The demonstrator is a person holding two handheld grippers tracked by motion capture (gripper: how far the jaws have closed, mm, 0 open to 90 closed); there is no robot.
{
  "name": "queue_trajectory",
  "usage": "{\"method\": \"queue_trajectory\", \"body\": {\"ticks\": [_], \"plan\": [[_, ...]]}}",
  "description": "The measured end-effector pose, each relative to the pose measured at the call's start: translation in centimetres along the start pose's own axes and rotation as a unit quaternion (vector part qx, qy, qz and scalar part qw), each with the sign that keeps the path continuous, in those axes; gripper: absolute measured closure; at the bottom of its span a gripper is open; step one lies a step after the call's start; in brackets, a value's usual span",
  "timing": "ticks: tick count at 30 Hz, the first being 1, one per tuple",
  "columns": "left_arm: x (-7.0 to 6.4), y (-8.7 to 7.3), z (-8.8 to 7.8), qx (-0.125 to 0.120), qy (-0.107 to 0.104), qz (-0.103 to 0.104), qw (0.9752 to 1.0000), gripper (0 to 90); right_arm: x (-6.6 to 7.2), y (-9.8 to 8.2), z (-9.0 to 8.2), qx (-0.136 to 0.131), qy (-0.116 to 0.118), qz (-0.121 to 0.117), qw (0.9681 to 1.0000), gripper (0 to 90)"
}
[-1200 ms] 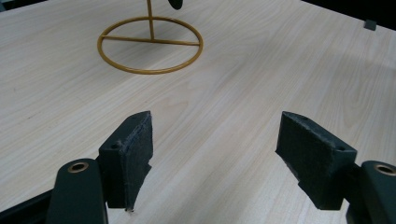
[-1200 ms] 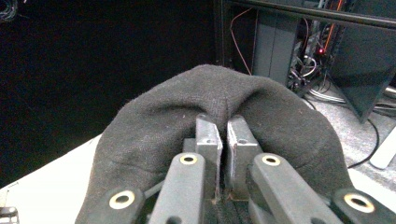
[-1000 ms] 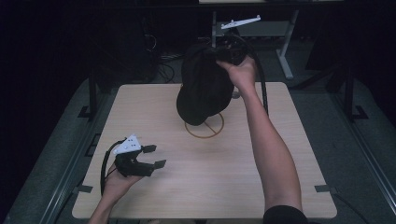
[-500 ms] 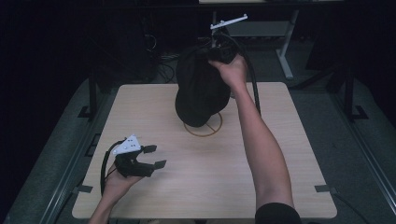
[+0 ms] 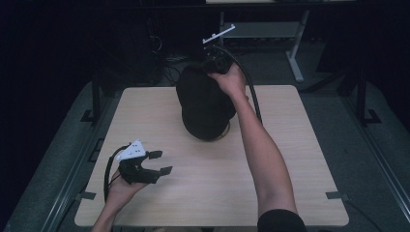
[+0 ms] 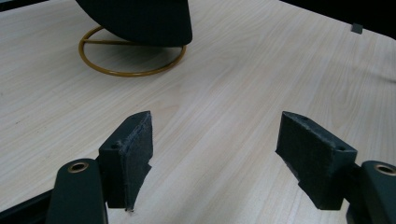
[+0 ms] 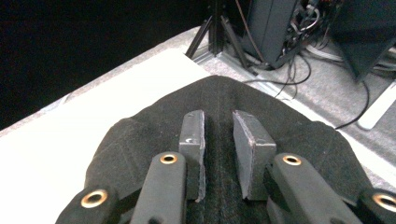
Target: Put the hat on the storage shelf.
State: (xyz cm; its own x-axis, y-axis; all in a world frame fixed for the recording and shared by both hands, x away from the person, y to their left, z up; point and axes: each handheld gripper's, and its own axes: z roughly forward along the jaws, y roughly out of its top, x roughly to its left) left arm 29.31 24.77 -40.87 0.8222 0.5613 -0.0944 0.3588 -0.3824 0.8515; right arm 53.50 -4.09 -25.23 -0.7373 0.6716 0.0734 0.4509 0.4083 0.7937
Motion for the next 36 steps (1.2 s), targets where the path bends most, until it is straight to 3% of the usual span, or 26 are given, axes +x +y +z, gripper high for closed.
{"method": "queue_trajectory", "body": {"ticks": [4, 7, 13, 26, 33, 36], "plan": [[0.0, -0.1, 0.0, -0.002, -0.002, -0.006, 1.0000, 26.3, -0.1, -0.1, 0.0, -0.003, 0.005, 0.010, 0.9999, 71.3], [0.0, -0.1, 0.1, -0.001, -0.002, -0.003, 1.0000, 26.3, -0.2, -0.1, -0.1, -0.005, 0.011, 0.015, 0.9998, 61.5], [0.0, -0.1, 0.1, -0.004, -0.002, -0.006, 1.0000, 26.2, -0.1, 0.0, -0.6, -0.014, 0.009, 0.014, 0.9998, 55.8], [0.0, -0.1, -0.1, -0.002, 0.004, -0.006, 1.0000, 25.2, 0.0, -0.3, -3.4, -0.039, 0.020, 0.015, 0.9989, 47.8], [0.2, -0.2, -0.2, -0.004, 0.010, -0.003, 0.9999, 24.5, 0.0, -0.7, -5.0, -0.049, 0.041, 0.029, 0.9975, 43.9], [0.1, -0.2, -0.3, -0.004, 0.013, -0.002, 0.9999, 24.0, 0.2, -1.1, -5.5, -0.051, 0.040, 0.024, 0.9976, 42.1]]}}
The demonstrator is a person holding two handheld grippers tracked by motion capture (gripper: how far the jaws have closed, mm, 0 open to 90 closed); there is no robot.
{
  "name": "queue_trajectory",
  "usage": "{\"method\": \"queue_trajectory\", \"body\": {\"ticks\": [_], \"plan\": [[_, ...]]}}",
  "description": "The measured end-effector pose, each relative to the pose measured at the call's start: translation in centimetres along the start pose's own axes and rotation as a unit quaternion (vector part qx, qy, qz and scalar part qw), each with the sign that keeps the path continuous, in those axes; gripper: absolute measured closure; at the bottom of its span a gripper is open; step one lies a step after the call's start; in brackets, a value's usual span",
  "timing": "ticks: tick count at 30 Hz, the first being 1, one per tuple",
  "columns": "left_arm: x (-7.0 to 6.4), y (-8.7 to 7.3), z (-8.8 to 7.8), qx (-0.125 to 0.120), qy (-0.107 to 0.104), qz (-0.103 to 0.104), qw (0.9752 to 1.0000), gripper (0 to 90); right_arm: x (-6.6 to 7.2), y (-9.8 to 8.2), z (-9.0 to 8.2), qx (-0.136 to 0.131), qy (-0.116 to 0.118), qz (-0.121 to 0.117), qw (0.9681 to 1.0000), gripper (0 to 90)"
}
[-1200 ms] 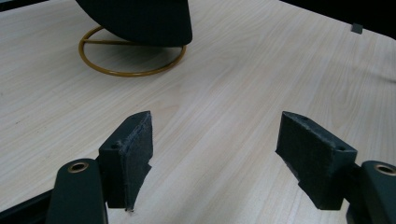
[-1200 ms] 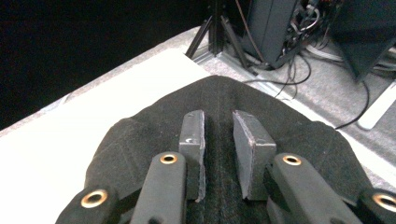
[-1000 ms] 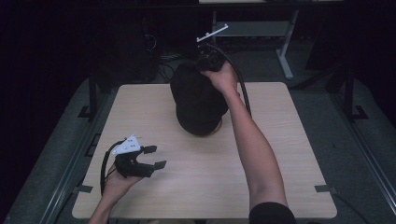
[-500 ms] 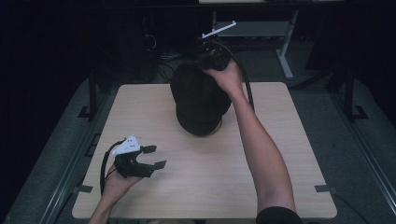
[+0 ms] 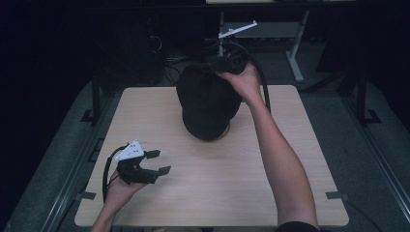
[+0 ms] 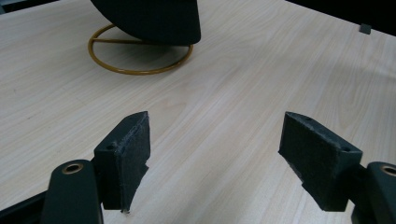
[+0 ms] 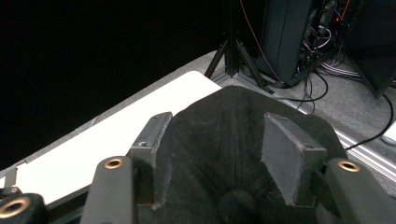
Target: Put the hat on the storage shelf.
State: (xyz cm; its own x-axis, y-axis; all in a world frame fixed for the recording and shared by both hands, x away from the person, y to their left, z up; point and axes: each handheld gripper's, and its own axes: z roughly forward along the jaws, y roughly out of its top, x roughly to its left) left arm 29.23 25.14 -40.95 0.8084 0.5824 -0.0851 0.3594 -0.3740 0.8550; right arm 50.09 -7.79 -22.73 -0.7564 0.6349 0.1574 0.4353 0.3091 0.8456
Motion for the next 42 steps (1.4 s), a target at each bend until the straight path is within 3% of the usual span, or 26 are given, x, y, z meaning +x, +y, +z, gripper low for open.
{"method": "queue_trajectory", "body": {"ticks": [7, 24, 42], "plan": [[0.0, 0.0, 0.0, 0.002, 0.004, 0.001, 1.0000, 23.6, -0.1, -0.6, -1.5, -0.007, 0.008, 0.005, 0.9999, 36.1], [-0.1, 0.0, 0.1, 0.001, 0.008, -0.001, 1.0000, 23.4, -0.5, -2.5, -4.6, -0.019, 0.011, 0.022, 0.9995, 32.4], [-0.1, -0.1, 0.2, 0.012, 0.012, 0.006, 0.9998, 23.2, -1.4, -6.6, -7.3, -0.023, 0.009, 0.040, 0.9989, 28.1]]}}
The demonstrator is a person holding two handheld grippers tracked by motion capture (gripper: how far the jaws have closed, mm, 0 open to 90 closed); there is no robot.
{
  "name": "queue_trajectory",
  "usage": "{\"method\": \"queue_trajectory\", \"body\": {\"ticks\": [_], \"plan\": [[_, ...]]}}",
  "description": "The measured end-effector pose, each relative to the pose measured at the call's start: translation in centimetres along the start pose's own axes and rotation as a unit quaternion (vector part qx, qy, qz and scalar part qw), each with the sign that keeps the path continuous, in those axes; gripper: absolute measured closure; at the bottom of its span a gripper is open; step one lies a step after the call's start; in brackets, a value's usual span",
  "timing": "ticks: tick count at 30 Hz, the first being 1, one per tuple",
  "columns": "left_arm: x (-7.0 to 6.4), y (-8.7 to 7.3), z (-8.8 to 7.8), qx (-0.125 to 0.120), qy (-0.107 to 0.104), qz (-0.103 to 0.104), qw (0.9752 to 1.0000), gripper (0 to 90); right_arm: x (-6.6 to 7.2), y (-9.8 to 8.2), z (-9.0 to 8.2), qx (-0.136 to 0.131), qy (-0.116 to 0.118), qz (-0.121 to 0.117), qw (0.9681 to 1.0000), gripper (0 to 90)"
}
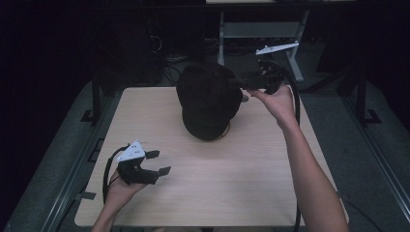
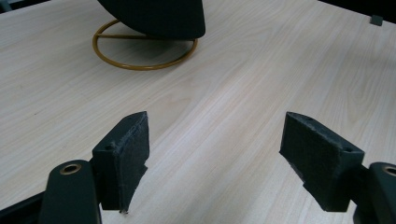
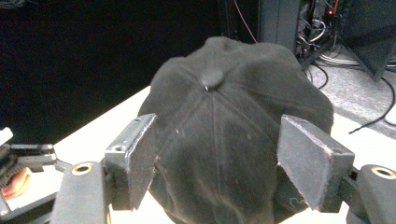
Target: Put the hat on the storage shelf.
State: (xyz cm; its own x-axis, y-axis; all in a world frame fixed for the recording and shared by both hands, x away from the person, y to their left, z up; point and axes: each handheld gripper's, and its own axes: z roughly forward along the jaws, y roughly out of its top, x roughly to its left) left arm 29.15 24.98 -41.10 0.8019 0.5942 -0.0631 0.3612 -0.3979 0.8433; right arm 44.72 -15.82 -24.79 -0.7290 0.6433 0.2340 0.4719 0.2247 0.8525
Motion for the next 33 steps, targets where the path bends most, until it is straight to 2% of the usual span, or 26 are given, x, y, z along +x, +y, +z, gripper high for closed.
{"method": "queue_trajectory", "body": {"ticks": [11, 15, 33], "plan": [[-0.1, 0.0, 0.0, 0.001, 0.002, -0.002, 1.0000, 23.1, -0.8, -2.4, -1.5, 0.010, -0.006, 0.015, 0.9998, 26.2], [-0.1, 0.0, 0.0, 0.002, 0.001, -0.002, 1.0000, 23.1, -0.9, -3.2, -2.1, 0.006, -0.011, 0.016, 0.9998, 26.2], [0.0, 0.0, -0.2, 0.001, 0.006, -0.003, 1.0000, 23.0, -1.4, -6.5, -2.7, 0.026, -0.010, 0.027, 0.9992, 24.8]]}}
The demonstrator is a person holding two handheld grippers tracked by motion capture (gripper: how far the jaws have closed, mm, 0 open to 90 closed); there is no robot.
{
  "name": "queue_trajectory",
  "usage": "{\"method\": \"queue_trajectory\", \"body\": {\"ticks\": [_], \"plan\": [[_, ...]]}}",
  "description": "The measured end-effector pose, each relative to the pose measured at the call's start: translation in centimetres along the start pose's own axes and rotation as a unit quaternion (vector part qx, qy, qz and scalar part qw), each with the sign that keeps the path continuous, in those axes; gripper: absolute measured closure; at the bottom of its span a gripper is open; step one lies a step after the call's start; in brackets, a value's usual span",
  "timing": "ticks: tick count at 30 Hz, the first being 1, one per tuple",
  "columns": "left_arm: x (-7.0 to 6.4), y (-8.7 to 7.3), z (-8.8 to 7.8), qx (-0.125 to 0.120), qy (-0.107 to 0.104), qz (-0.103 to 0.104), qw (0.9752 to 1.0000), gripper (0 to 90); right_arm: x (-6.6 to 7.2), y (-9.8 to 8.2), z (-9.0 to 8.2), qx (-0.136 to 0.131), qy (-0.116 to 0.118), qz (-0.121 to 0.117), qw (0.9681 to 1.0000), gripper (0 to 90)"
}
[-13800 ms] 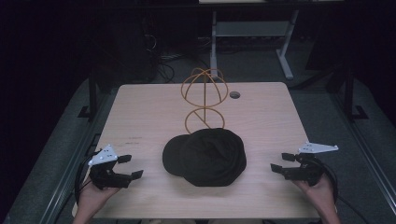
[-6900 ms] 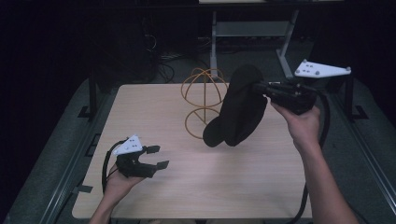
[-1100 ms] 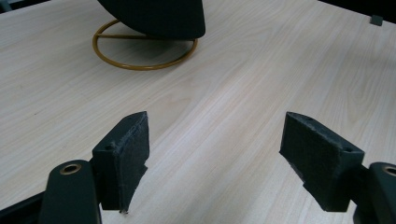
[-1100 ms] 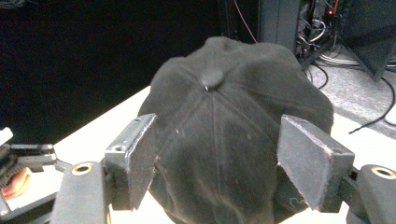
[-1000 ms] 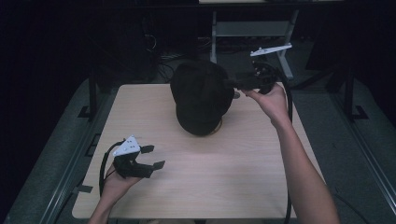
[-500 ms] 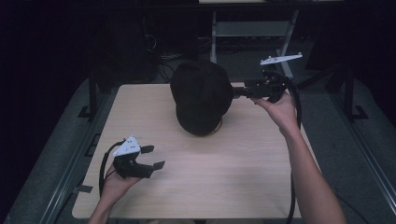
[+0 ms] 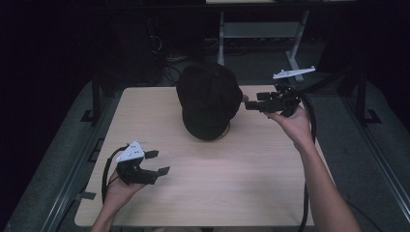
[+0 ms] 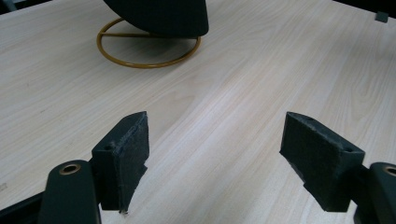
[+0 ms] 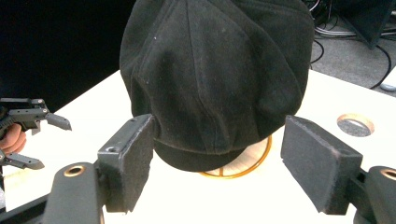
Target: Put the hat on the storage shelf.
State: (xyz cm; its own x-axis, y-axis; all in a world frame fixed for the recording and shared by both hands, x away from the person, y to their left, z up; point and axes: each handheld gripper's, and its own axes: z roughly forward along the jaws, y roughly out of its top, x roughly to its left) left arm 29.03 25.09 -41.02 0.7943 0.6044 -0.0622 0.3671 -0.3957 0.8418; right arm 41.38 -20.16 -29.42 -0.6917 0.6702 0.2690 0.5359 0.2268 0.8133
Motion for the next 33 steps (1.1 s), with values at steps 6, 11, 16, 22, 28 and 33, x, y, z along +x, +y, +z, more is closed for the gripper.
{"method": "queue_trajectory", "body": {"ticks": [6, 11, 16, 22, 28, 33], "plan": [[0.0, 0.0, 0.0, 0.001, 0.002, -0.001, 1.0000, 22.7, -0.2, -1.1, -0.2, 0.000, 0.001, 0.005, 1.0000, 24.8], [0.0, 0.0, 0.0, 0.001, 0.003, -0.001, 1.0000, 22.6, -0.2, -1.6, -0.3, 0.003, 0.002, 0.005, 1.0000, 24.8], [0.1, 0.0, -0.1, 0.002, 0.006, 0.000, 1.0000, 22.5, -0.4, -2.7, -0.6, 0.007, 0.002, 0.011, 0.9999, 24.7], [0.1, -0.1, 0.0, 0.003, 0.006, 0.000, 1.0000, 22.3, -0.8, -4.0, -1.0, 0.005, 0.003, 0.019, 0.9998, 24.7], [0.1, -0.1, 0.0, 0.005, 0.007, 0.000, 1.0000, 21.9, -1.1, -5.2, -1.4, 0.006, 0.003, 0.028, 0.9996, 24.7], [0.1, -0.1, 0.0, 0.004, 0.008, -0.003, 1.0000, 21.7, -1.2, -6.1, -1.6, 0.008, 0.003, 0.031, 0.9995, 24.6]]}}
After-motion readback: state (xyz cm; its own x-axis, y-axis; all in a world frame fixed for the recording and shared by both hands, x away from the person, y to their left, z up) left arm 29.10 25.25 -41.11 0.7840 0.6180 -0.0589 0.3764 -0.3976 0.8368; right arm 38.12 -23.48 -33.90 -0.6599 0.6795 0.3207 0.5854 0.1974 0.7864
